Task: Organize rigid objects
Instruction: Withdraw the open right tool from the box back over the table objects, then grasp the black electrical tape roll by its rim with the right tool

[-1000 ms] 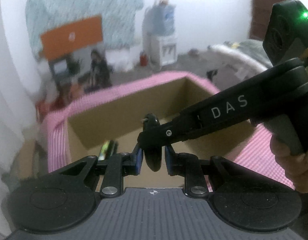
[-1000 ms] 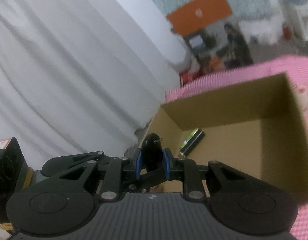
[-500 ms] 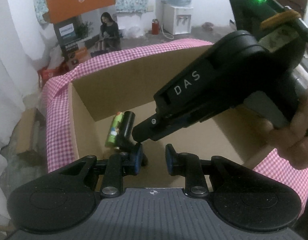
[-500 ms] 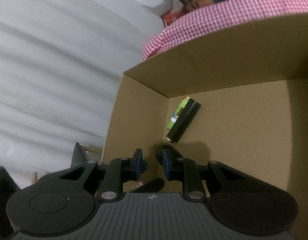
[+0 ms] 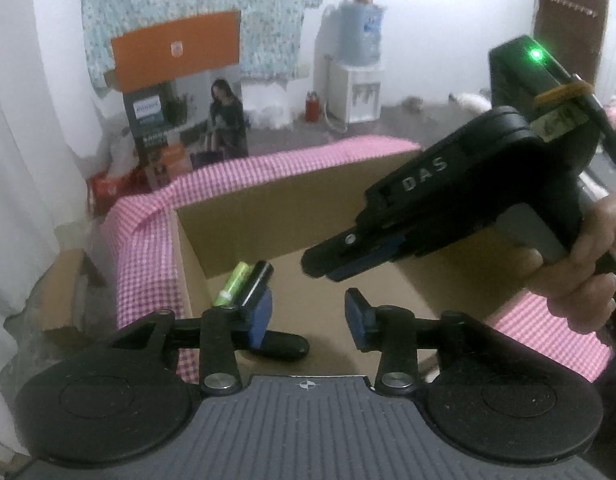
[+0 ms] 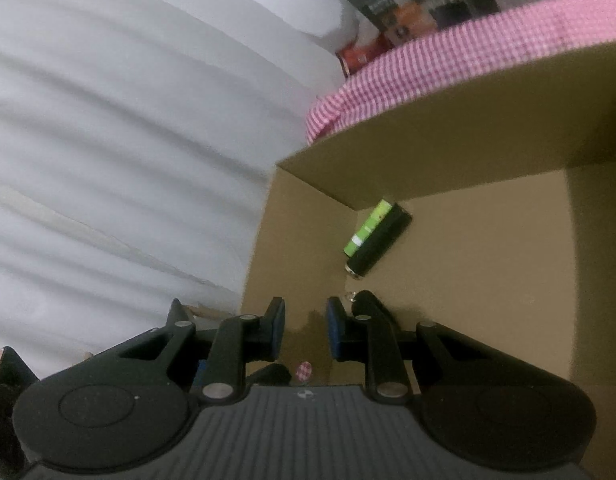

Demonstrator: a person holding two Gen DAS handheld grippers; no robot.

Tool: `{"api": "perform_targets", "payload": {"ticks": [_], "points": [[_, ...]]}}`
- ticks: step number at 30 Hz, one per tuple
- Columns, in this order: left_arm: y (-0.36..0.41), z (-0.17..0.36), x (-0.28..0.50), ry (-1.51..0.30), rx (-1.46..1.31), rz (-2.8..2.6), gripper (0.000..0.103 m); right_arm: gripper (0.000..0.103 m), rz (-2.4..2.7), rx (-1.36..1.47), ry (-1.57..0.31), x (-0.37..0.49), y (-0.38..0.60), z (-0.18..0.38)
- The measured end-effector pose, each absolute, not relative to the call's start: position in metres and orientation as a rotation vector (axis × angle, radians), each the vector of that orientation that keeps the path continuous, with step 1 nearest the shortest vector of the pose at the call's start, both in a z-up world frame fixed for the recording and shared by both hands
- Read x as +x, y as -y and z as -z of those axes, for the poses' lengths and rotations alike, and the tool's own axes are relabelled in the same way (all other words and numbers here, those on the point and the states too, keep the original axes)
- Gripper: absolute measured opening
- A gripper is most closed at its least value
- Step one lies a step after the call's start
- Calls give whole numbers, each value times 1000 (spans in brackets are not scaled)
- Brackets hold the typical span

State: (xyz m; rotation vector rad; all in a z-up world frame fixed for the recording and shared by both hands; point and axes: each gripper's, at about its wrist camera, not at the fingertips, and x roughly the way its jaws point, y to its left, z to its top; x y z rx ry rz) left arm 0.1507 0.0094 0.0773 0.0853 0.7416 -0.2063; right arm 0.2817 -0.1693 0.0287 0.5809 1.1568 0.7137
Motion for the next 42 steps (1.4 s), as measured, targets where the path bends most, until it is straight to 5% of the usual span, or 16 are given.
{"api": "perform_targets", "payload": {"ticks": [11,14,17,31,42], "points": [[-10,-100,98,-645,60,255,71,28,-735,586,-969,211,207,-83],[-5,-95,84,-651,74,291,81,46,-728,588,-915,182,221,-92],[5,-81,71,-679,99,337,85,47,-705,568,-858,150,233,-98],[68,0,67,-823,229,514,86,43,-443,633,-896,55,277,-24],[99,25,66,-855,399,537,76,37,-341,557,-1005,57,262,33]]}}
